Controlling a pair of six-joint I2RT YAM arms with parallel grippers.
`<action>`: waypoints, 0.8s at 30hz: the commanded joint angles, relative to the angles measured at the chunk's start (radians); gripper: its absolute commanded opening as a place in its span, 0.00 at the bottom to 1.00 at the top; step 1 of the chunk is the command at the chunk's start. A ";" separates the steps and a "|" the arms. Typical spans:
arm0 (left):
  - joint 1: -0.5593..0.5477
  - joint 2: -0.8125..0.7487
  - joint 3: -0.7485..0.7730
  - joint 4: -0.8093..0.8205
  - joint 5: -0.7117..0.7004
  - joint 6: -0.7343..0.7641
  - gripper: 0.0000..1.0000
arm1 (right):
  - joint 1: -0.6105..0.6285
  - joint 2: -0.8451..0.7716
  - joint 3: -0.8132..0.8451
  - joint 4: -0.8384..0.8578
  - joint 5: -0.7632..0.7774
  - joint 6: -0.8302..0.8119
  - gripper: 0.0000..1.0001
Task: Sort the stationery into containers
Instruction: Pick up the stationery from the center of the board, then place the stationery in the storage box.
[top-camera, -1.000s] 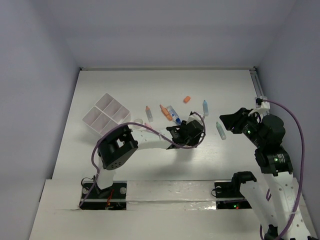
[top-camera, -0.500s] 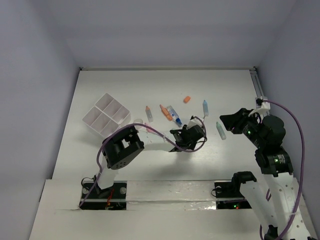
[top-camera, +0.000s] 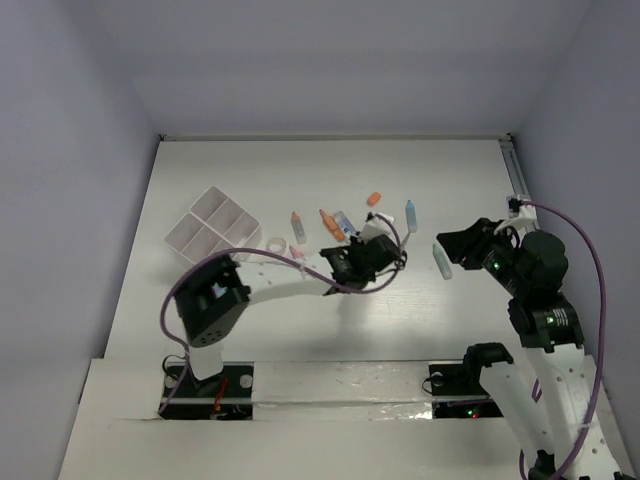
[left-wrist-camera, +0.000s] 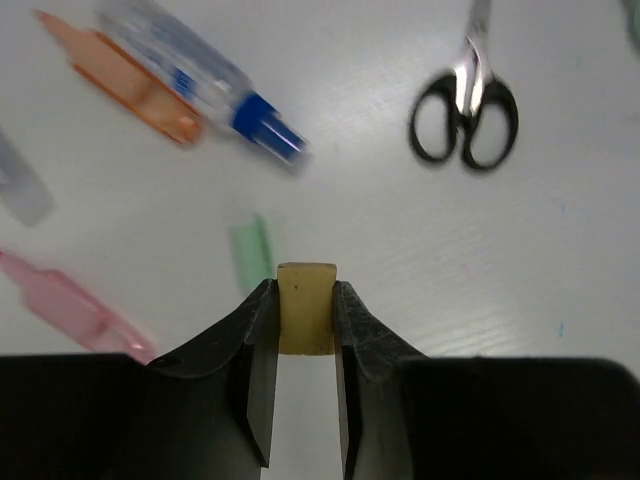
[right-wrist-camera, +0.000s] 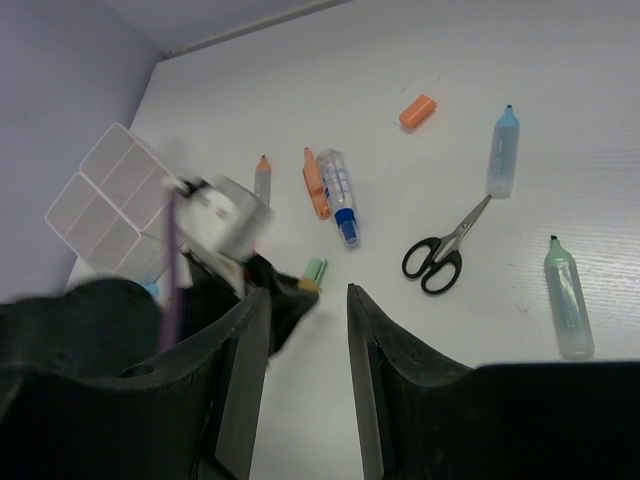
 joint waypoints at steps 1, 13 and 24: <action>0.130 -0.237 0.006 -0.081 -0.130 0.042 0.00 | 0.010 -0.005 -0.025 0.058 -0.054 0.014 0.42; 0.732 -0.483 -0.132 -0.140 -0.179 0.109 0.04 | 0.010 0.025 -0.160 0.216 -0.158 0.094 0.42; 0.916 -0.359 -0.054 -0.123 -0.182 0.260 0.05 | 0.010 0.049 -0.214 0.245 -0.171 0.085 0.41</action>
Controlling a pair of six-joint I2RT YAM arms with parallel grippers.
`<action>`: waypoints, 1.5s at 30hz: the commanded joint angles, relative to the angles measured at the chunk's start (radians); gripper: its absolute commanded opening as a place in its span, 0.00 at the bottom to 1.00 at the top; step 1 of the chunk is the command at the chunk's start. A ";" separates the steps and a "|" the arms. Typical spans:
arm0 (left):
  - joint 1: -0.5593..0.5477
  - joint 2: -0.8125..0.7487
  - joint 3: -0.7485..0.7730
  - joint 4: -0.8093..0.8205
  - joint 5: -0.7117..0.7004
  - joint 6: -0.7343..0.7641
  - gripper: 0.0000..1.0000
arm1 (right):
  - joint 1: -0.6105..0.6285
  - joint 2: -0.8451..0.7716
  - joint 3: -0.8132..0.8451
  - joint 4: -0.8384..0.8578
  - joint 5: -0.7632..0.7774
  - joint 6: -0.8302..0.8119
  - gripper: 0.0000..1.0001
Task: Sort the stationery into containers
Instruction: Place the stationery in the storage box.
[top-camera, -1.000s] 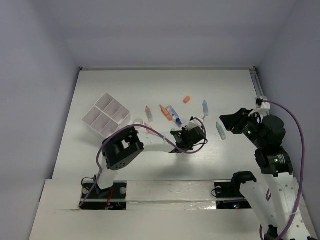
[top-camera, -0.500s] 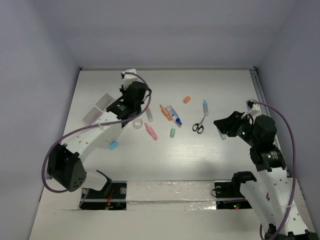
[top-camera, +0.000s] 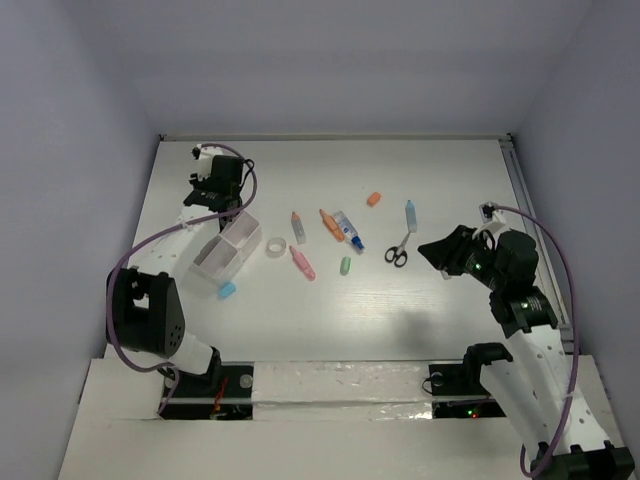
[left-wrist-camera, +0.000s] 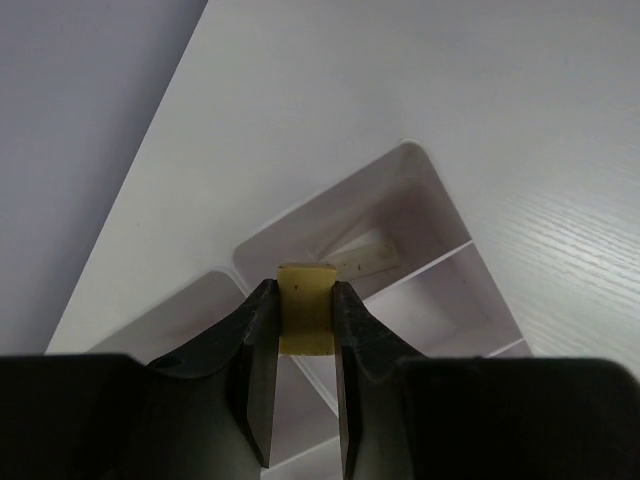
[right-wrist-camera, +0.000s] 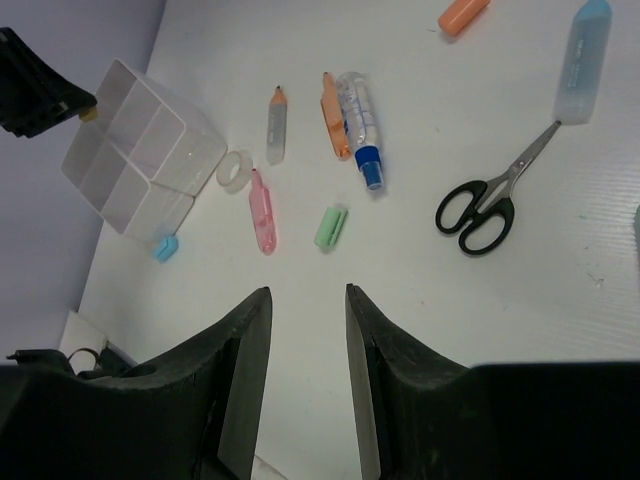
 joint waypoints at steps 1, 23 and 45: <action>0.016 0.017 0.056 0.017 -0.022 0.069 0.05 | 0.010 -0.021 0.002 0.054 -0.018 0.001 0.41; 0.016 0.060 0.076 0.037 -0.016 0.097 0.34 | 0.019 0.011 0.011 0.046 -0.039 -0.011 0.41; -0.172 -0.385 -0.015 0.046 0.402 -0.027 0.54 | 0.235 0.304 0.054 0.027 0.282 -0.077 0.38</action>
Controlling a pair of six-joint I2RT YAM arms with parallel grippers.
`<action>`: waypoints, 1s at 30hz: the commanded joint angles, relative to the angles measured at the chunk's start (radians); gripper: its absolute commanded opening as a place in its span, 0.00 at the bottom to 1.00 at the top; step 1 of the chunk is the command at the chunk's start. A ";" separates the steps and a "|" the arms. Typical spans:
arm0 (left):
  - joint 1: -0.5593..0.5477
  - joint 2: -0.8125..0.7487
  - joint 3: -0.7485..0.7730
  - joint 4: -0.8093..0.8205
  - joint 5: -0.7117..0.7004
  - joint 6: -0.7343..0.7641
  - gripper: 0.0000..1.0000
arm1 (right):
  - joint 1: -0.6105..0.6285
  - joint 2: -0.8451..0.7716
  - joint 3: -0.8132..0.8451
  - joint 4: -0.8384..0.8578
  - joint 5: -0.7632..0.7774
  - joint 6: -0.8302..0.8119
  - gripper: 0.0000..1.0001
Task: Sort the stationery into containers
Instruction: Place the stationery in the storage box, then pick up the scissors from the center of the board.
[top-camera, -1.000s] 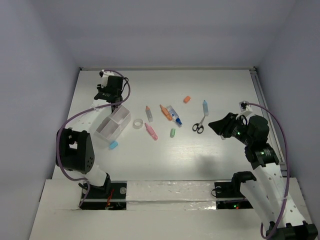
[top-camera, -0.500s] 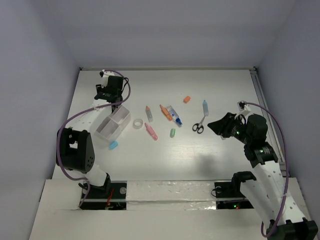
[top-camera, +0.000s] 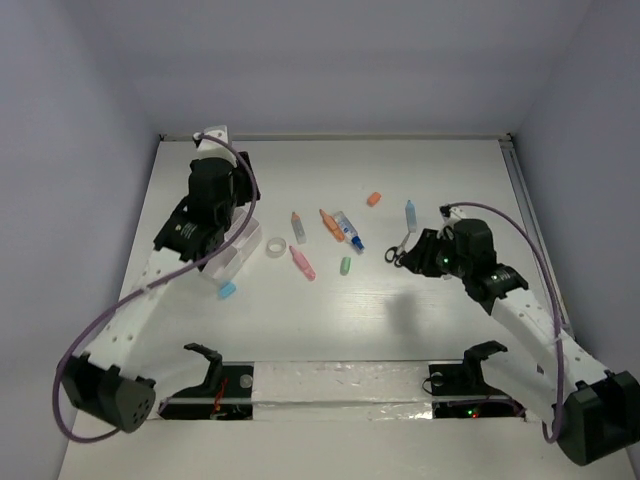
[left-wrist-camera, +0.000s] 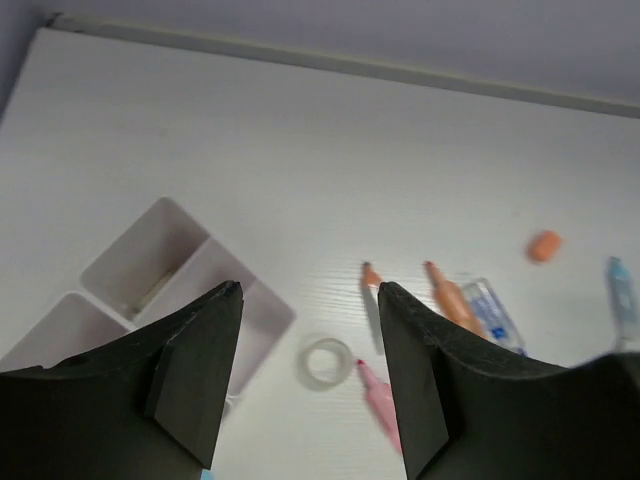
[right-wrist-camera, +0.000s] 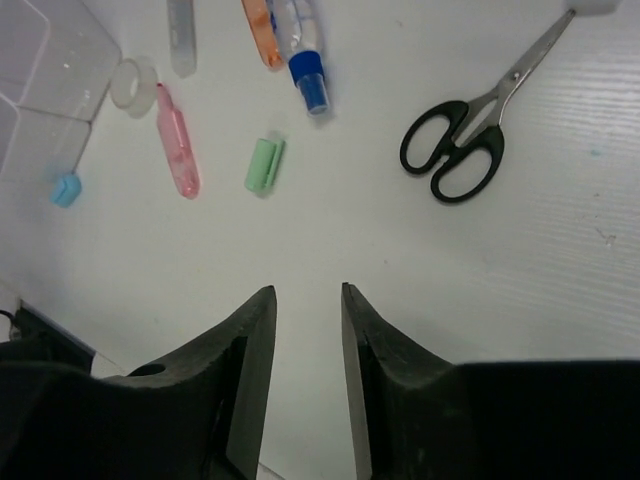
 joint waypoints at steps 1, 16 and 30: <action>-0.056 -0.104 -0.066 0.007 0.143 -0.068 0.54 | 0.089 0.056 0.063 0.025 0.162 -0.023 0.41; -0.087 -0.454 -0.241 -0.065 0.364 -0.123 0.57 | 0.218 0.568 0.361 -0.081 0.436 -0.219 0.37; -0.087 -0.530 -0.238 -0.082 0.443 -0.100 0.58 | 0.218 0.823 0.516 -0.204 0.446 -0.250 0.33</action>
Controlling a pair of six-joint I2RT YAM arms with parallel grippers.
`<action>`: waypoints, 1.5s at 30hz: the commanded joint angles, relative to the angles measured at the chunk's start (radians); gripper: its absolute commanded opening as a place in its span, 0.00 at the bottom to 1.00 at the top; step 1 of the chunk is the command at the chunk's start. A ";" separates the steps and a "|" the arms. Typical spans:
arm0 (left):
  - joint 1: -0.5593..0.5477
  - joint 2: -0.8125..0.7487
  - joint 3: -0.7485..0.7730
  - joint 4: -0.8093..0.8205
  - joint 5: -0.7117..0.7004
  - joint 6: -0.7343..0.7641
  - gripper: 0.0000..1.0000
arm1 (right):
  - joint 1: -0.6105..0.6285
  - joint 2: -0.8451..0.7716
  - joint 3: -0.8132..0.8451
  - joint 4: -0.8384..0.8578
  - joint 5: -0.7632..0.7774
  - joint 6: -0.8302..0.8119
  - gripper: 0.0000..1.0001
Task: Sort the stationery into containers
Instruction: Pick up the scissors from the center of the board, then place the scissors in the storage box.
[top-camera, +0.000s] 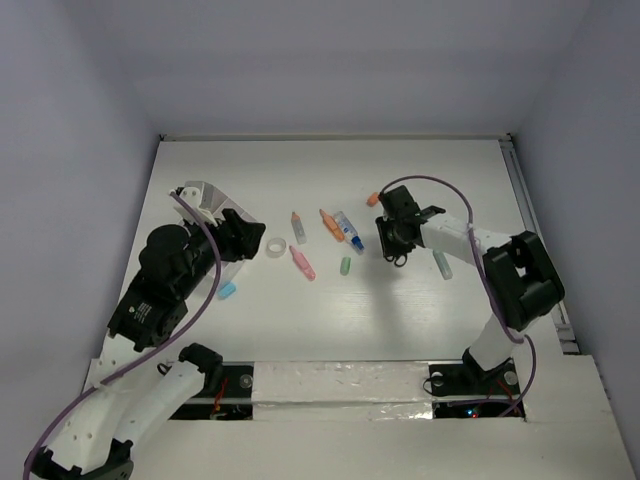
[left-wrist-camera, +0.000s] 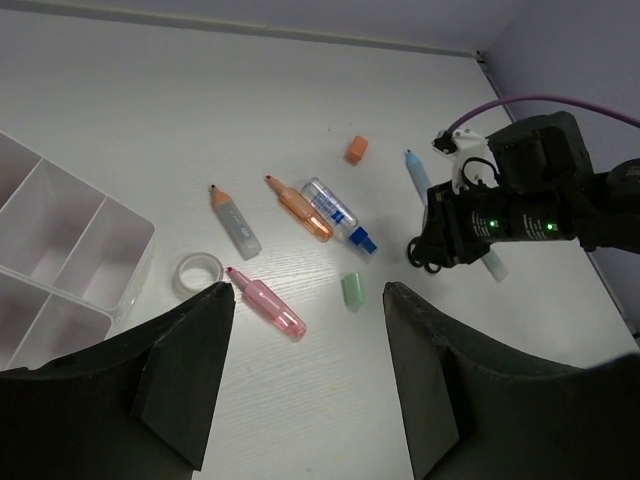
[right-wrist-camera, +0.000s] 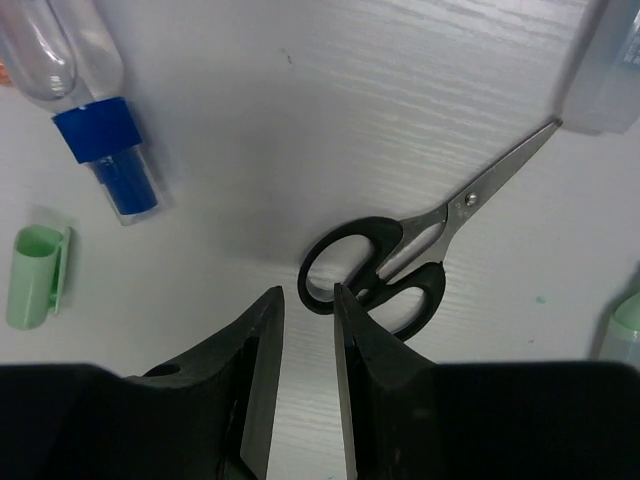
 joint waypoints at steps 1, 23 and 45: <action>-0.003 -0.003 -0.008 0.031 0.041 0.013 0.58 | 0.004 0.018 0.039 -0.042 0.018 -0.012 0.32; -0.003 -0.004 -0.034 0.050 0.085 -0.005 0.59 | 0.023 0.056 0.056 0.007 -0.020 0.043 0.00; -0.222 0.157 -0.165 0.454 0.068 -0.257 0.46 | 0.086 -0.550 -0.177 0.831 -0.325 0.884 0.00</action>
